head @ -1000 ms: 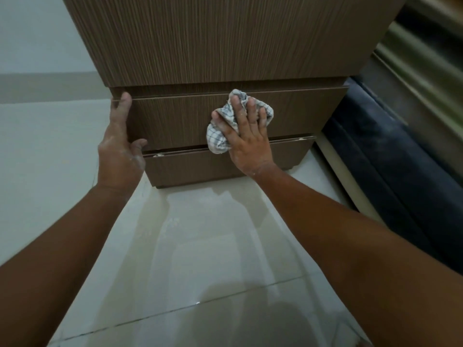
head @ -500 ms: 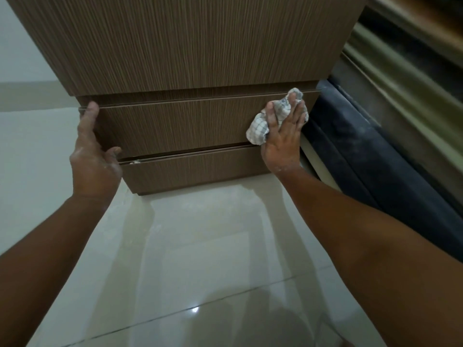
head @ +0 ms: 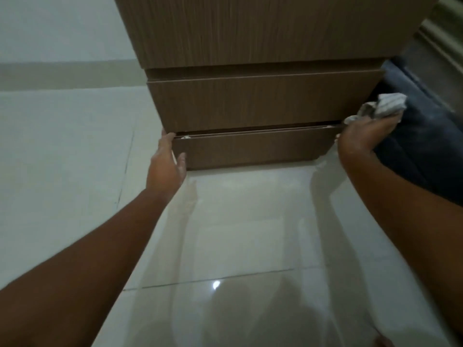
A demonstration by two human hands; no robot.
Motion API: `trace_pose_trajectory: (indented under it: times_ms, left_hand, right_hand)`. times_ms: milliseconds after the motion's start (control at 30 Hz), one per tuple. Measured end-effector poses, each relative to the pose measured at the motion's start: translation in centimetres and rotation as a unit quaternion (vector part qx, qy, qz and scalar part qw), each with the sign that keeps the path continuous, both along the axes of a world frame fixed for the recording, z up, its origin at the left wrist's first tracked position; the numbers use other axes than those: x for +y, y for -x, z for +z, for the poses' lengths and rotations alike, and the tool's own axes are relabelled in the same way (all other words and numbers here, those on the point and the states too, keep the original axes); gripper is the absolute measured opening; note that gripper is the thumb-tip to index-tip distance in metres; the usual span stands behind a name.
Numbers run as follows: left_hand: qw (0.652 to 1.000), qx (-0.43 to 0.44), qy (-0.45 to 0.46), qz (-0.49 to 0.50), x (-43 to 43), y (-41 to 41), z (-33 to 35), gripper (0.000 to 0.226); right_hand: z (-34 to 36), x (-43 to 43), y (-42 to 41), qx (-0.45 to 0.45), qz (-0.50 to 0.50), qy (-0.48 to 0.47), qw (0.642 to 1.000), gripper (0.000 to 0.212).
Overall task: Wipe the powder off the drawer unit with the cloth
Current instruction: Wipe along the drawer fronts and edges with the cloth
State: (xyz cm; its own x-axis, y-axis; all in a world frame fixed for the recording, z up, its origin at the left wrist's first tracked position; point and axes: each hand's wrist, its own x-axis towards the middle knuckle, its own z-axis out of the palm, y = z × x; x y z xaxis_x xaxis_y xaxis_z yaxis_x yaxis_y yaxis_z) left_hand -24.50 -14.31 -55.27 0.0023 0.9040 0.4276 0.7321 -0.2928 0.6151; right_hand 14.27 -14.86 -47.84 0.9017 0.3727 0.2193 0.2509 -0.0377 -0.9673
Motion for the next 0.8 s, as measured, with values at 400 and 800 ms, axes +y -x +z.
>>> trace_pose_trajectory:
  times_ms: [400,800]
  left_hand:
    - [0.999,-0.015,0.039,0.028,0.5,0.8,1.3,0.026]
    - [0.991,-0.121,0.040,0.035,-2.5,0.7,1.1,0.032]
  right_hand:
    - [-2.8,-1.9,9.2,-0.098,0.223,0.005,0.970,0.061]
    - [-2.7,-0.7,21.8,-0.331,0.487,0.016,0.808,0.063]
